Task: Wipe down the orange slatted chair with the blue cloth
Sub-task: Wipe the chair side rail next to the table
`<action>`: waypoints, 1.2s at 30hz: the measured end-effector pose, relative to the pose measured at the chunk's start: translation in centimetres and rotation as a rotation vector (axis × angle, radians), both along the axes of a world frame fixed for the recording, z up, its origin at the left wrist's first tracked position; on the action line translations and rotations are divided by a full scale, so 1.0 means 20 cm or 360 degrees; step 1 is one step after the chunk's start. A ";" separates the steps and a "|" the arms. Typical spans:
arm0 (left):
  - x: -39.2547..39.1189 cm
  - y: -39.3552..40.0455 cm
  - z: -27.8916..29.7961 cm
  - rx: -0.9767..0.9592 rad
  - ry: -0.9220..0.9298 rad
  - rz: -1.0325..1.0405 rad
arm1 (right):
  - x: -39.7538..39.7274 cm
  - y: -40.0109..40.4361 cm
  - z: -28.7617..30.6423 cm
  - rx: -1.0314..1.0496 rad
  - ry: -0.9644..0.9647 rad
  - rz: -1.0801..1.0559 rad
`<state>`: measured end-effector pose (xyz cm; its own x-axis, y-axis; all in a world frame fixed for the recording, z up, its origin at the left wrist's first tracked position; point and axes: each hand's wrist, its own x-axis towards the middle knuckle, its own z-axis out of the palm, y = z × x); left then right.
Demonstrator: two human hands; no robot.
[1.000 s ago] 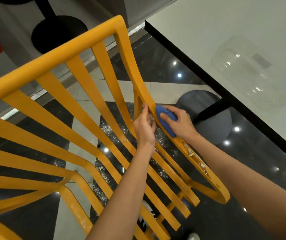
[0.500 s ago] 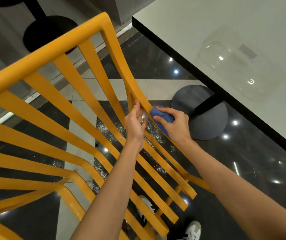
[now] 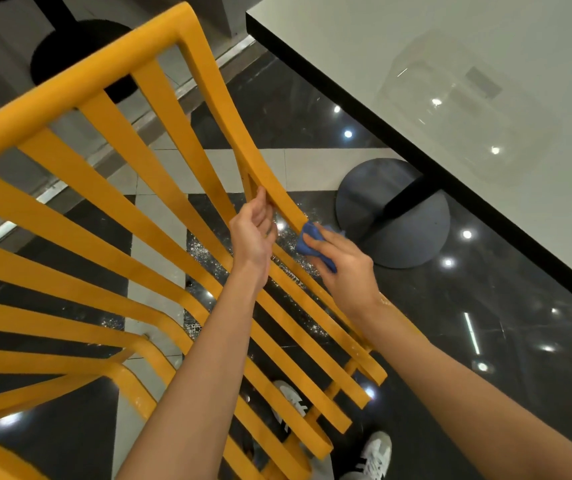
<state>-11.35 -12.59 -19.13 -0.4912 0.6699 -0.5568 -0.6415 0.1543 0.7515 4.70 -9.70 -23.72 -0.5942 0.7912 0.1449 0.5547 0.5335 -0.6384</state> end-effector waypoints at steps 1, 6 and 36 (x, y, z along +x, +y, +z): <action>0.00 0.00 0.00 -0.0008 0.0001 -0.0004 | 0.04 -0.01 -0.01 0.0077 -0.0039 0.0013; 0.01 0.00 0.00 -0.0014 -0.0009 0.0022 | -0.08 0.08 -0.04 0.0213 -0.0113 0.0084; 0.35 -0.18 -0.20 -0.0431 0.2429 -0.1413 | 0.27 -0.01 0.08 -0.0207 -0.0006 -0.0244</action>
